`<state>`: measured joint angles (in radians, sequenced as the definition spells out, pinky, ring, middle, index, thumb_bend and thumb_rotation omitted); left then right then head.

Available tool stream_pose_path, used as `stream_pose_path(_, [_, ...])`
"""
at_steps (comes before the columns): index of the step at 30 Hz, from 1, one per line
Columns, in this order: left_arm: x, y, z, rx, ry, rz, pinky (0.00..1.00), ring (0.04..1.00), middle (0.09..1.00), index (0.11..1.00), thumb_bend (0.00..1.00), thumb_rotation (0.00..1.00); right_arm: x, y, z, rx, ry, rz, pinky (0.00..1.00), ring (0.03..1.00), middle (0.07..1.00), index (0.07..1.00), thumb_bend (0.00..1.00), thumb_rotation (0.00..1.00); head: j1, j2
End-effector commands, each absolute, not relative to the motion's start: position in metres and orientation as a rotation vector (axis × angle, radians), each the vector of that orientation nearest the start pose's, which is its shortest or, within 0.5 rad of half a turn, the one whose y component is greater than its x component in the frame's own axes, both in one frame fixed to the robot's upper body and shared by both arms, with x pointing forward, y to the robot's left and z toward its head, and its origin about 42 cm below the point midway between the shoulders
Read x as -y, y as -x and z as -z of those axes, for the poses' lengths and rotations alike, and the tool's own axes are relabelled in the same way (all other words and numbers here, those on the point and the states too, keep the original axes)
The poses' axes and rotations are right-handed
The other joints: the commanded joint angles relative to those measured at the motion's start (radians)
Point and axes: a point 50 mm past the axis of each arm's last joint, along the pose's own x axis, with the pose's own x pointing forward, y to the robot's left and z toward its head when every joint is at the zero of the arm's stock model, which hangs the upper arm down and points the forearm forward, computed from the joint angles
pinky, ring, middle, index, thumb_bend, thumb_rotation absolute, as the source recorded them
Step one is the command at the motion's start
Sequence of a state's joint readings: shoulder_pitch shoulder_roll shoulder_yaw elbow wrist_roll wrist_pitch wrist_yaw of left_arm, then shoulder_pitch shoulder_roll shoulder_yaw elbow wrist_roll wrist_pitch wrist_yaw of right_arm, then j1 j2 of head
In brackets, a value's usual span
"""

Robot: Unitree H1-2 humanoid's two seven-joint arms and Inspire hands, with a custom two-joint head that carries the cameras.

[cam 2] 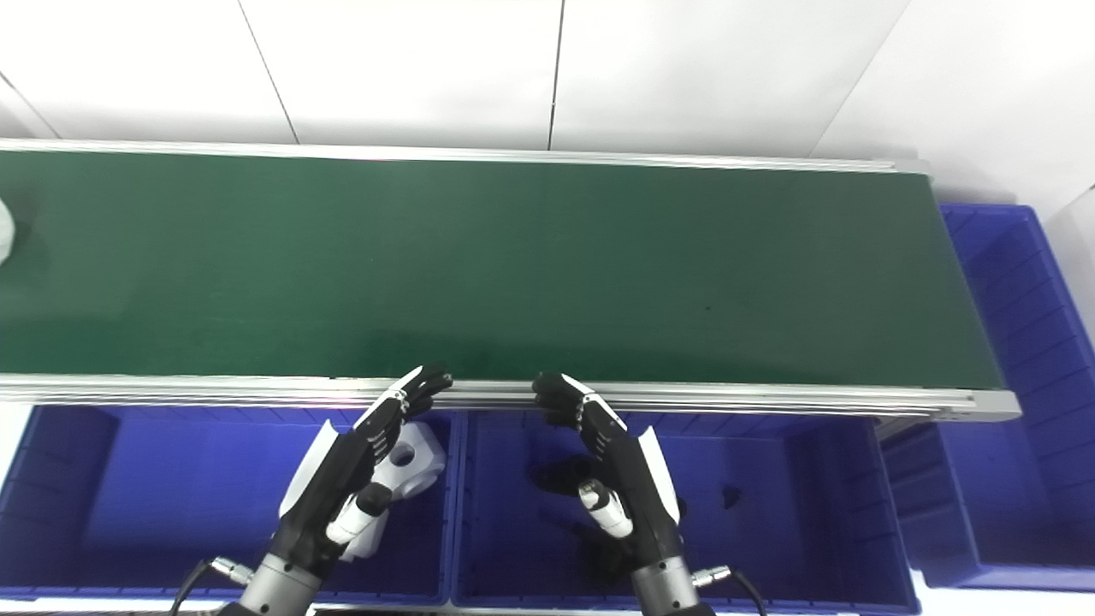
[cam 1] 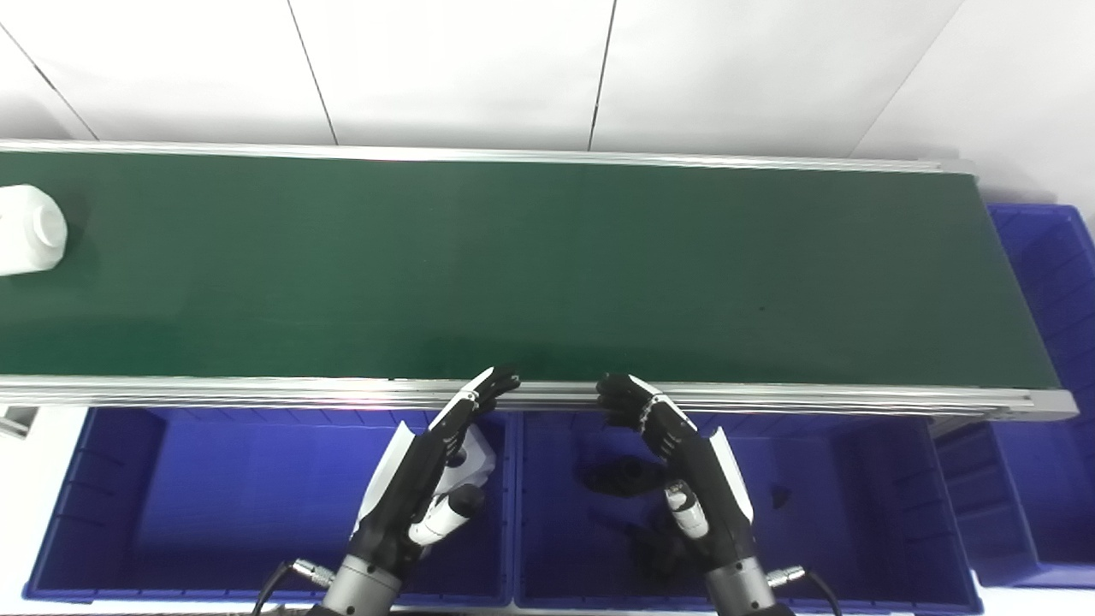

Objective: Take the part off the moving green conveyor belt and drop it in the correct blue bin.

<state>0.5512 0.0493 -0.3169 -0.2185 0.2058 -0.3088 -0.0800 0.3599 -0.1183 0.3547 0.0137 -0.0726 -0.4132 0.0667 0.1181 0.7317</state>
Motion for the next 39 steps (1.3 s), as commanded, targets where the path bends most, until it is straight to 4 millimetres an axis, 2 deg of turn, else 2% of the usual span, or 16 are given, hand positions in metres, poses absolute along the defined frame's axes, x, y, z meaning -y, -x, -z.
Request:
stream_pose_path(1, [-0.1534,-0.0921,-0.0807,0.036,-0.099,0.296,0.92,0.925,0.892,0.899,0.87,1.00,0.1613,-0.1372,-0.0488,0.112,0.051,-0.371,0.76,0.798,0.807,0.817,1.00,1.00,0.001,0.001])
stream_pose_path(27, [-0.1538,-0.0922,-0.0791,0.033,-0.102,0.296,0.91,0.927,0.893,0.901,0.85,1.00,0.1611,-0.1384,-0.0482,0.115,0.066,-0.368,0.75,0.791,0.799,0.814,1.00,1.00,0.002,0.000])
stream_pose_path(39, [-0.1533,-0.0924,-0.0791,0.028,-0.100,0.299,0.92,0.929,0.897,0.902,0.87,1.00,0.1612,-0.1391,-0.0479,0.114,0.059,-0.373,0.75,0.794,0.800,0.815,1.00,1.00,0.004,0.000])
